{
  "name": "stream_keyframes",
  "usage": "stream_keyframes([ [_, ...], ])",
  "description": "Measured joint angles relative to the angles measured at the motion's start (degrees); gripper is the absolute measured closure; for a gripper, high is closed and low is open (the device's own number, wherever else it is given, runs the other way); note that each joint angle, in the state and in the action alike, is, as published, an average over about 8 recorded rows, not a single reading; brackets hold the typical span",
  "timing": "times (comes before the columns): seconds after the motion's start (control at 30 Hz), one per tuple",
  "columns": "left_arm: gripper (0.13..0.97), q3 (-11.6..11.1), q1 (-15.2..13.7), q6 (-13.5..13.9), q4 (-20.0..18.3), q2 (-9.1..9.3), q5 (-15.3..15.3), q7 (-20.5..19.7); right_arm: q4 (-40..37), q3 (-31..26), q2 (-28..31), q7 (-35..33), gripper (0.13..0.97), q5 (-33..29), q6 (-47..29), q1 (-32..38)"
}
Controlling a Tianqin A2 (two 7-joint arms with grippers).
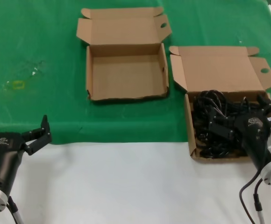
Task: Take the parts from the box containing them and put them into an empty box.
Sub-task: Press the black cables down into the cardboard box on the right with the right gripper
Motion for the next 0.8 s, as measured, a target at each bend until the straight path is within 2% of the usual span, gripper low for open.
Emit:
stream_keyframes([
  [0.8, 0.139, 0.0, 0.0, 0.0, 0.0, 0.00, 0.0, 0.0, 0.0, 0.0, 0.0, 0.0, 0.129, 0.0, 0.0, 0.0],
])
